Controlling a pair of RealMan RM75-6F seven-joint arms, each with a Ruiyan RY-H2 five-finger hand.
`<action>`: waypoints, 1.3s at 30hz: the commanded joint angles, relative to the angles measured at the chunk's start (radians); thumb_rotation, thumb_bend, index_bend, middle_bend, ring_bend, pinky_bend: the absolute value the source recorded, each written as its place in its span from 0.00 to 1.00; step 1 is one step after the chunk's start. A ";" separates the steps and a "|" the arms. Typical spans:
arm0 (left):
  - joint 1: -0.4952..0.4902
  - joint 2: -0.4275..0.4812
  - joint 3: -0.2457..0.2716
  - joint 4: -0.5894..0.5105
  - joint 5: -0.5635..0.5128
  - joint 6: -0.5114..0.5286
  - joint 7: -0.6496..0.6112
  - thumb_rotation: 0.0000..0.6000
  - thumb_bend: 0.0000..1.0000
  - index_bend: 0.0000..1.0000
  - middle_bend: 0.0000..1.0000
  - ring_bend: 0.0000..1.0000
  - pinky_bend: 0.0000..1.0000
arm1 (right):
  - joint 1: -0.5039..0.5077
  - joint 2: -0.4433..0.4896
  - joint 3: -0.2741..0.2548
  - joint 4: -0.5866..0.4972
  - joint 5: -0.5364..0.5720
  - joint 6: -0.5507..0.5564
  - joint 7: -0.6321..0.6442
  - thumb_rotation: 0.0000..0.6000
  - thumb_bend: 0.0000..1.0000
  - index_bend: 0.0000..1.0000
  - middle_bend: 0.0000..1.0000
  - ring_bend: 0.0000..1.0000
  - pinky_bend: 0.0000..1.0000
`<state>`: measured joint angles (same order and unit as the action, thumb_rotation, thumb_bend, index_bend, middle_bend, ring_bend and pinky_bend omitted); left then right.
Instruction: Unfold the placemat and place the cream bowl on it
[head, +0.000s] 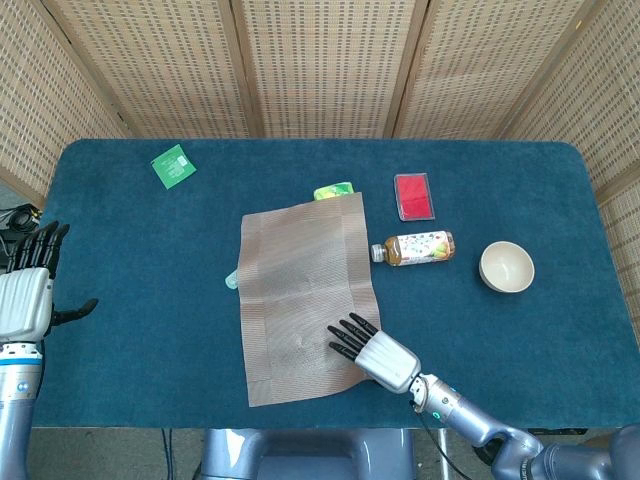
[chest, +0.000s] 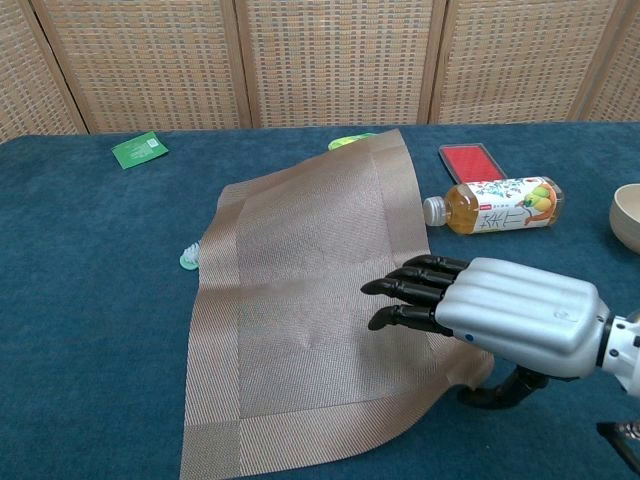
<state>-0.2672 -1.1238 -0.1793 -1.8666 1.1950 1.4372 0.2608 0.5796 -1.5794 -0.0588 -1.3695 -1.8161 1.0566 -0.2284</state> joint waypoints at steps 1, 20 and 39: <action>-0.001 0.000 0.000 0.001 -0.001 -0.004 0.001 1.00 0.00 0.00 0.00 0.00 0.00 | 0.003 -0.001 -0.002 0.004 -0.007 0.017 0.011 1.00 0.57 0.32 0.00 0.00 0.00; 0.004 0.004 0.008 0.001 0.021 -0.009 0.005 1.00 0.00 0.00 0.00 0.00 0.00 | 0.042 0.024 -0.120 0.097 -0.221 0.182 0.090 1.00 0.78 0.75 0.00 0.00 0.00; 0.018 -0.006 0.029 -0.021 0.065 0.005 0.021 1.00 0.00 0.00 0.00 0.00 0.00 | 0.184 0.374 -0.161 0.232 -0.493 0.270 -0.188 1.00 0.69 0.75 0.00 0.00 0.00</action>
<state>-0.2490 -1.1299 -0.1500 -1.8880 1.2606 1.4423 0.2813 0.7406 -1.2268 -0.2352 -1.1536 -2.2981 1.3443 -0.3970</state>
